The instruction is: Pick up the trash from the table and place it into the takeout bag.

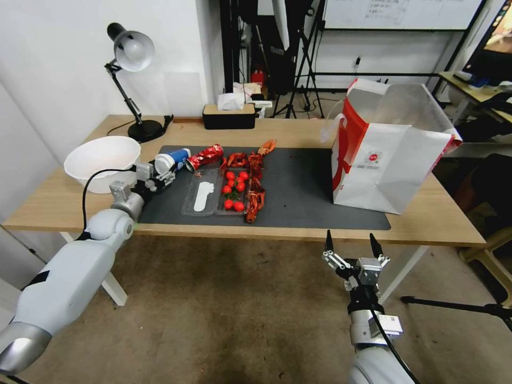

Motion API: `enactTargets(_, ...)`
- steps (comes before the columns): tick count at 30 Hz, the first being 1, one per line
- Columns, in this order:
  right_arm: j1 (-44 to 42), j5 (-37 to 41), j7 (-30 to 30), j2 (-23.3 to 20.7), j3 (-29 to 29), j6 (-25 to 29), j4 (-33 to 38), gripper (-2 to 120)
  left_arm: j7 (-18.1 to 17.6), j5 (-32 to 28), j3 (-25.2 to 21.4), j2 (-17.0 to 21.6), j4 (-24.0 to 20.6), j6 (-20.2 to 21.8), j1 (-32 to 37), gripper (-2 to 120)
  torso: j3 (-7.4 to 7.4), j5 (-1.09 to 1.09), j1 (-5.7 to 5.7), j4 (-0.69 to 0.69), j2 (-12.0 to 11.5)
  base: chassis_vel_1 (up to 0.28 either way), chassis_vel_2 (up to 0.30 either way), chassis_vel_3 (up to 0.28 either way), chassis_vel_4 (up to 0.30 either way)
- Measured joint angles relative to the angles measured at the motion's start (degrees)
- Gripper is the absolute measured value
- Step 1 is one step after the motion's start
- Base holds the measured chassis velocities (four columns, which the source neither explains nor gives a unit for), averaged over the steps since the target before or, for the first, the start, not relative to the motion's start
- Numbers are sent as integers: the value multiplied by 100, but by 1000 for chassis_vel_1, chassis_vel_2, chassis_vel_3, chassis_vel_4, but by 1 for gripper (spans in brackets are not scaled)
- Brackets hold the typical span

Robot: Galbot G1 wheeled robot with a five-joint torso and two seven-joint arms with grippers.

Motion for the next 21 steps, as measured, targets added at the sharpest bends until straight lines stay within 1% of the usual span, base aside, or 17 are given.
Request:
enactTargets(5, -2, -1, 0, 0, -1, 0, 1, 100, 1, -2, -6, 9, -39, -3, 1, 67, 0, -1, 0, 0, 0, 0, 0, 0, 0)
enactTargets(6, -7, -5, 0, 1, -3, 1, 5, 100, 2, -9, -21, 34, -143, -11, -1, 67, 0, 0, 0, 1, 0, 0, 0, 0, 0)
enactTargets(11, -13, -8, -1, 4, -4, 2, 10, 100, 3, -27, -37, 62, -261, -15, -25, 67, 0, 0, 0, 1, 0, 0, 0, 0, 0)
enactTargets(12, -15, -10, -1, 5, -5, 3, 14, 100, 3, -38, -40, 81, -349, -15, -51, 67, 0, 0, 0, 1, 0, 0, 0, 0, 0)
enactTargets(16, -16, -12, -1, 7, -5, 3, 20, 100, 3, -58, -44, 116, -470, -15, -107, 67, 0, 1, 0, 0, 0, 0, 0, 0, 0)
enactTargets(17, -16, -12, -1, 8, -4, 4, 23, 100, 3, -60, -39, 138, -540, -15, -169, 67, 0, 1, 0, 0, 0, 0, 0, 0, 0)
enactTargets(20, -17, -13, -1, 8, -4, 4, 25, 100, 3, -61, -27, 148, -563, -14, -200, 67, 0, 0, 0, 2, 0, 0, 0, 0, 0)
enactTargets(21, -14, -14, -1, 9, 0, 4, 31, 100, 2, -154, 147, 195, -733, 9, -480, 67, 0, 0, 0, 2, 0, 0, 0, 0, 0)
